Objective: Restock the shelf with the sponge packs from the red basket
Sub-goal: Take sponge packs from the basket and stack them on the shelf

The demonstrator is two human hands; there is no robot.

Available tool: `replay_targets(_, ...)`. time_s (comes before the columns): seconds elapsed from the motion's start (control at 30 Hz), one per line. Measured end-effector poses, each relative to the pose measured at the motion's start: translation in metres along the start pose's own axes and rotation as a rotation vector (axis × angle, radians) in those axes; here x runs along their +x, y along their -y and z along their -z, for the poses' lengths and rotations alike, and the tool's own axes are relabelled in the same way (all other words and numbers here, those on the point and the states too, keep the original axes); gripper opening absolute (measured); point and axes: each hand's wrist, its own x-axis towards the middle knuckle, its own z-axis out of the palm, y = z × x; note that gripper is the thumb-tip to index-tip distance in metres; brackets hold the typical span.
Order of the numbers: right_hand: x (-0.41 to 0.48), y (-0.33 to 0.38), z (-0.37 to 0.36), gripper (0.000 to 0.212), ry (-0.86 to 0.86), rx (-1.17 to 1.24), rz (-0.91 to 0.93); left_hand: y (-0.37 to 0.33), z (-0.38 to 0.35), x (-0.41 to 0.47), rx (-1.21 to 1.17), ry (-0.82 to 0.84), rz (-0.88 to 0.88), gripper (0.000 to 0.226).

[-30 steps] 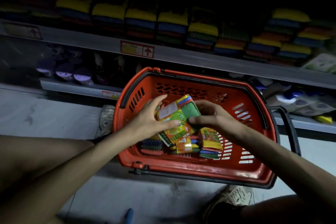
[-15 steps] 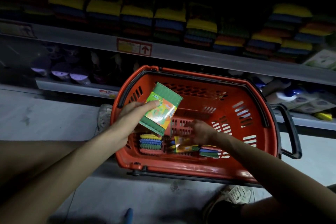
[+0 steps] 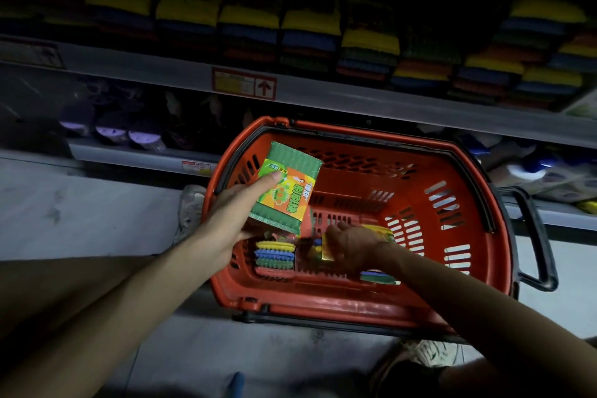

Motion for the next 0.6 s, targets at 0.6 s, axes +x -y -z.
replay_targets(0.6, -0.188, -0.034, 0.143, 0.058, -0.381, 1.799, 0.168, -0.051, -0.062, -0.030, -0.068, 0.184, -0.142, 0.087)
